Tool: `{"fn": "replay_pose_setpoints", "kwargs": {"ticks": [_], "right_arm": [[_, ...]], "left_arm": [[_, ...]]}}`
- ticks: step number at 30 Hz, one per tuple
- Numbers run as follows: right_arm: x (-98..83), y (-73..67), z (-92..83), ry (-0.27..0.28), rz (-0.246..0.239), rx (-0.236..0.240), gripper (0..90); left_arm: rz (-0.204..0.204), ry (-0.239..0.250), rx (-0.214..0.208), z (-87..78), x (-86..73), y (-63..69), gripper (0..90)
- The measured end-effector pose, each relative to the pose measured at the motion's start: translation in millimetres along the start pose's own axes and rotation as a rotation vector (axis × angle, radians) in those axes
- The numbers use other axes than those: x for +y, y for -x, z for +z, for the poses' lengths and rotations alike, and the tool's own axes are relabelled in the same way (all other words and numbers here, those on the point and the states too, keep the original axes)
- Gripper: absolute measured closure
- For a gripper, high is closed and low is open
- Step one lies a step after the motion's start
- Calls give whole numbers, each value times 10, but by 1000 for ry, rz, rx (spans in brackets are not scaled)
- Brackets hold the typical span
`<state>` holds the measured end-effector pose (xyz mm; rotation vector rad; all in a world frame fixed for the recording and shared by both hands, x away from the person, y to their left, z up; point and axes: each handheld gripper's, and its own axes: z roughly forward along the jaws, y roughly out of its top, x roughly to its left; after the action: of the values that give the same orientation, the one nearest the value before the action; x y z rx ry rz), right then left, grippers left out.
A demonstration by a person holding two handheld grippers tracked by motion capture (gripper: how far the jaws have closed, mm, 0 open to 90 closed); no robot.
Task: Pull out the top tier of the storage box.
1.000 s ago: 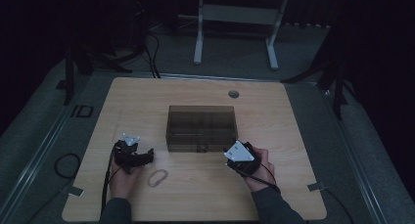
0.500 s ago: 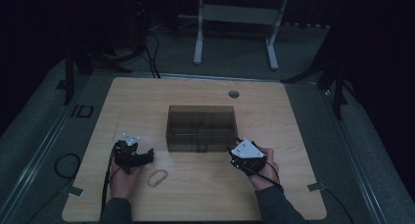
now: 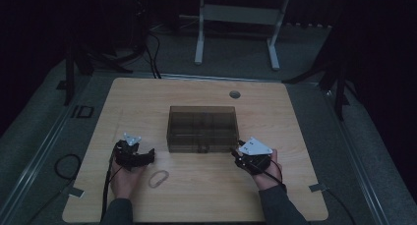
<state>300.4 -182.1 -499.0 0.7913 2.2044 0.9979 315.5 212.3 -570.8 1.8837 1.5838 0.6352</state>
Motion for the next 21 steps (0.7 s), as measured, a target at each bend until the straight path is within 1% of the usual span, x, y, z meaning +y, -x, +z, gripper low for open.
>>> {"fn": "replay_pose_setpoints", "kwargs": {"ticks": [5, 8, 10, 12, 16, 17, 18, 19, 20, 21], "right_arm": [[-23, 15, 11, 1, 17, 11, 609], [-46, 31, 26, -5, 28, 18, 619], [-53, 34, 29, -7, 33, 22, 627], [-58, 37, 34, -7, 33, 22, 633], [-72, 35, 40, -9, 37, 24, 638], [-72, 35, 40, -9, 37, 24, 638], [-75, 29, 47, -10, 40, 23, 644], [-76, 26, 48, -11, 40, 23, 645], [-78, 24, 50, -13, 39, 21, 648], [-78, 24, 50, -13, 39, 21, 648]], "left_arm": [[2, 0, -3, -8, -1, -6, 159], [-15, -4, 11, -41, 3, 0, 242], [-14, -4, 10, -48, 3, 4, 302], [-5, -3, 0, -64, 2, 17, 343], [0, -7, -8, -91, 4, 26, 429], [0, -7, -8, -91, 4, 26, 434], [2, -7, -16, -100, 5, 27, 437], [5, 3, -37, -124, 10, 32, 439], [8, 12, -47, -136, 12, 34, 440], [8, 12, -47, -136, 12, 34, 440]]}}
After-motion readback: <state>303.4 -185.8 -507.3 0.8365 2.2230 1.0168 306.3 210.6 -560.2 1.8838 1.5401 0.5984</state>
